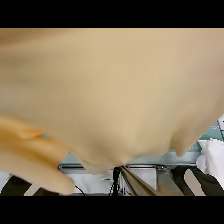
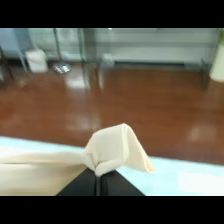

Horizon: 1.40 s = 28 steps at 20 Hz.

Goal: Fold the shirts.

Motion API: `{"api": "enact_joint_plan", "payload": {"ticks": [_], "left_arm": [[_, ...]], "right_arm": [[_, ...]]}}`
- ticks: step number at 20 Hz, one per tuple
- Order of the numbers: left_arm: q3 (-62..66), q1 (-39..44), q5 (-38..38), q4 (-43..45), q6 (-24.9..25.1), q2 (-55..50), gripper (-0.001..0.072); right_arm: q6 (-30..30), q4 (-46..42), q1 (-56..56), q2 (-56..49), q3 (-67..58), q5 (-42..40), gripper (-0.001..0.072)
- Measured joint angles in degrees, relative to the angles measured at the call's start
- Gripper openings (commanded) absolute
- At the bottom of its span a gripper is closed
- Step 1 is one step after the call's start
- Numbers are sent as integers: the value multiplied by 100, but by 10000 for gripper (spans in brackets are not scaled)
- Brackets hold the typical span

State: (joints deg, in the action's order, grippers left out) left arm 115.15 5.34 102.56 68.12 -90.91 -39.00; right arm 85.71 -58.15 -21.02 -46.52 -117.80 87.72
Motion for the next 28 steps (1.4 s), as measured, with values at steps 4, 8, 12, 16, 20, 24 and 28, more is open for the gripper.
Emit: {"api": "enact_joint_plan", "payload": {"ticks": [4, 8, 12, 16, 20, 24, 28], "left_arm": [[-804, 0, 105, 223, 52, -308, 28], [-1613, 44, -708, -286, 343, -894, 29], [-1947, 120, -1716, -588, 798, -1832, 29], [-2037, 142, -2140, -695, 1233, -2977, 30], [-2063, 138, -2277, -739, 1488, -4030, 30], [-2068, 76, -2282, -750, 1799, -4715, 30], [-2070, 15, -2275, -774, 2070, -5038, 30]], "right_arm": [[-2, 92, 11, -647, -20, 256, 22], [76, 809, 13, -1569, 144, 197, 22], [61, 1213, 55, -2590, 249, 116, 22], [-66, 1075, 542, -3576, 282, -133, 22], [-153, 378, 1296, -4513, 289, -695, 23], [-188, -671, 1687, -5088, 289, -1578, 23], [-184, -1506, 1746, -5278, 289, -2638, 23]]}}
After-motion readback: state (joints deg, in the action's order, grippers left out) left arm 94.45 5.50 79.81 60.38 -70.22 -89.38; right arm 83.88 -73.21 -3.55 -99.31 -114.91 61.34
